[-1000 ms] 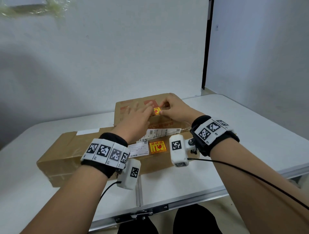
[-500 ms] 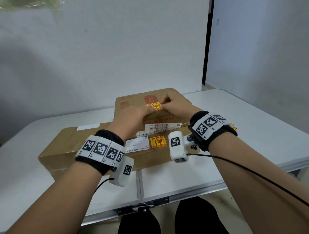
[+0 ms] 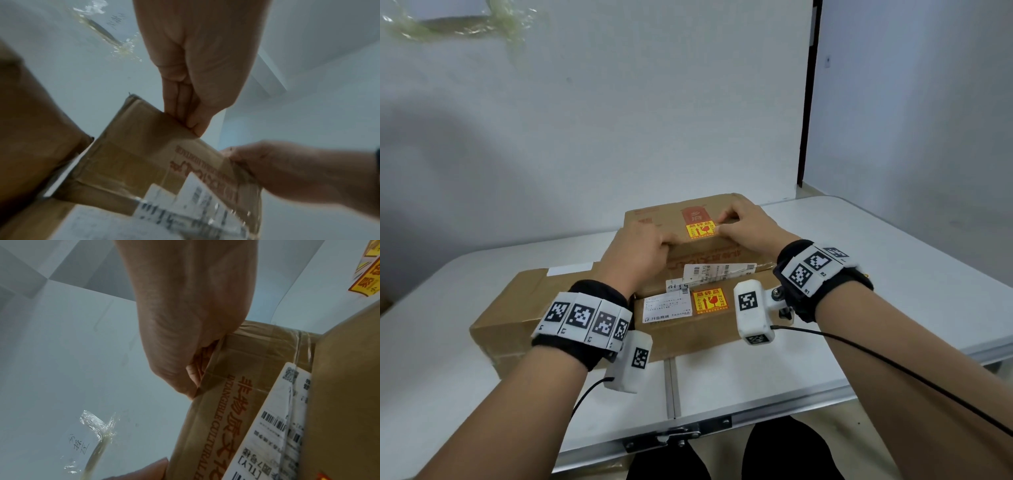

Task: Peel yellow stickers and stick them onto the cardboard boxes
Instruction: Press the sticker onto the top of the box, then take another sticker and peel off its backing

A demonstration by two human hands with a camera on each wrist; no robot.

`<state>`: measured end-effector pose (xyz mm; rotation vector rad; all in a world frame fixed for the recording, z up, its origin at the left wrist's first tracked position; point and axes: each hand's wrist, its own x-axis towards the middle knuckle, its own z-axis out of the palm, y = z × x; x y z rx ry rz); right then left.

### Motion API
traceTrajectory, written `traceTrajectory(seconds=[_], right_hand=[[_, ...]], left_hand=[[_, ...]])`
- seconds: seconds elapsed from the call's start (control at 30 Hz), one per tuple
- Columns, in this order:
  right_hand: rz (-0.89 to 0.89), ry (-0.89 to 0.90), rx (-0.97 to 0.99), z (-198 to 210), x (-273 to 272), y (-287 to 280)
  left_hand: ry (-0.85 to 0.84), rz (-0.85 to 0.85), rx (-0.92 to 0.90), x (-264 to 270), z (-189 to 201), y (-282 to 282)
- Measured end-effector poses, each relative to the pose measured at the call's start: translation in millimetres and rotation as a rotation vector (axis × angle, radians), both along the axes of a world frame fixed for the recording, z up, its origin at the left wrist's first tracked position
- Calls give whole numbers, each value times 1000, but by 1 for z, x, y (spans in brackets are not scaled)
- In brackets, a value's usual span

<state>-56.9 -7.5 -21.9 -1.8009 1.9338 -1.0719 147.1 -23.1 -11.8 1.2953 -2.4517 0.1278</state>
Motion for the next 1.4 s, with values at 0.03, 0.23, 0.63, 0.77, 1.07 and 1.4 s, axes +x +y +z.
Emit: traceTrajectory(seconds=[0.03,0.23,0.63,0.77,1.07,1.4], right_hand=[[-13,12,5,-1,-1,-2],[-74,125,-18,-10,-1,-12],[-17,-2,-35,-10,-9,-10],[3,-100,-123,-15,-12,-2],[-424,-278,-274,-49,-125,61],[-457,-173,108,-88,-182,75]], left_hand=[[46,10,3,1,2,-1],[-33,-132,16,-19,-6,-2],[-223,-101,-66,-8,2,-5],[-60,-164,63,-9,6,6],[123,-407,198,-104,11,22],[164,-435,380,-177,3,19]])
